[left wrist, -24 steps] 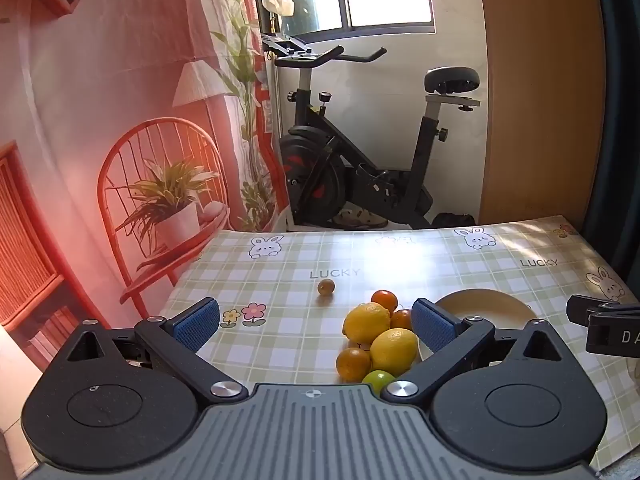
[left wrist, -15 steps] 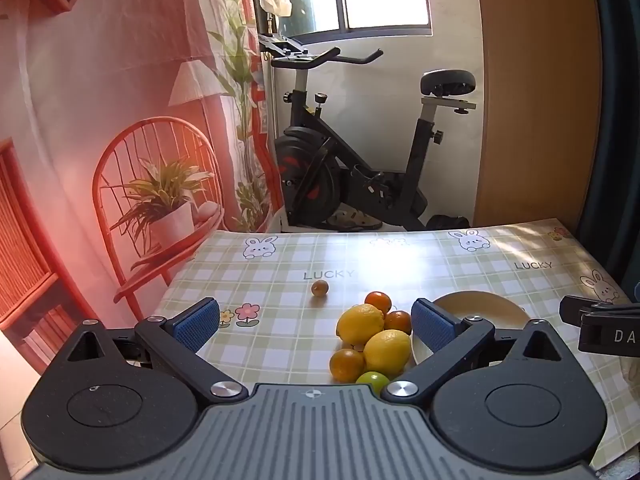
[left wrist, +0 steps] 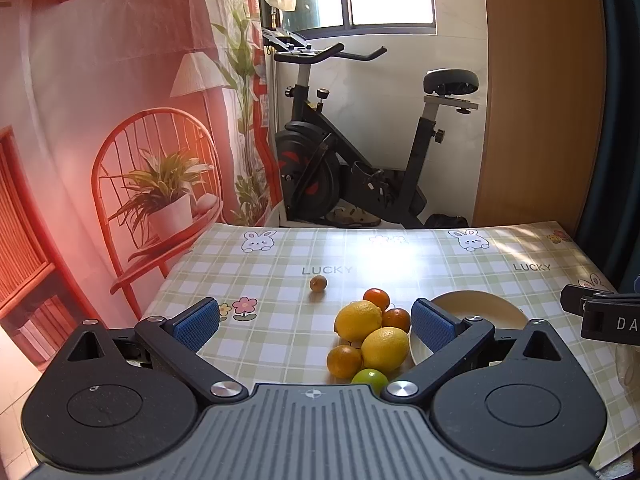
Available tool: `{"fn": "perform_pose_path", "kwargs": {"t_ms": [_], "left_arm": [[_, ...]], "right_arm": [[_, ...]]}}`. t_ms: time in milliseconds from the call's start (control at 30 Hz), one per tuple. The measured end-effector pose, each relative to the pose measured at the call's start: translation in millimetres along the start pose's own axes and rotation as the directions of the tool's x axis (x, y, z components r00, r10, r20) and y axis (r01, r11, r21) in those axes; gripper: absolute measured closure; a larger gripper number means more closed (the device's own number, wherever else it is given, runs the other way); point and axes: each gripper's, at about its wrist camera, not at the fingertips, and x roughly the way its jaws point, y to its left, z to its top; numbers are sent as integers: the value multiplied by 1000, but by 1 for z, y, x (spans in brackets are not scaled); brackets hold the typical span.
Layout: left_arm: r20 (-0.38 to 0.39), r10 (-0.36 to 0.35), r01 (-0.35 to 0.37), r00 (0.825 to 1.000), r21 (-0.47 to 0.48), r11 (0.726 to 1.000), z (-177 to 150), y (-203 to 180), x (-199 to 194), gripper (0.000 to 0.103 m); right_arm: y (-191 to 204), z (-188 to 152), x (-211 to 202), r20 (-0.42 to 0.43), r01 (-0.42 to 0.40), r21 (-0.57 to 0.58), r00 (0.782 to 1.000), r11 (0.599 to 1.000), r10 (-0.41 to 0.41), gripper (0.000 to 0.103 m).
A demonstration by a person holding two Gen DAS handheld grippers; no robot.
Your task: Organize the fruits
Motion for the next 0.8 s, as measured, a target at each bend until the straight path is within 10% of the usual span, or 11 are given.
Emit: {"fn": "perform_pose_path", "kwargs": {"t_ms": [800], "left_arm": [[-3,-3,3,1000,-10,1000,-1,6,1,0]], "right_arm": [[-2,1,2,-1,3,4,1000,1000,-3,0]]}}
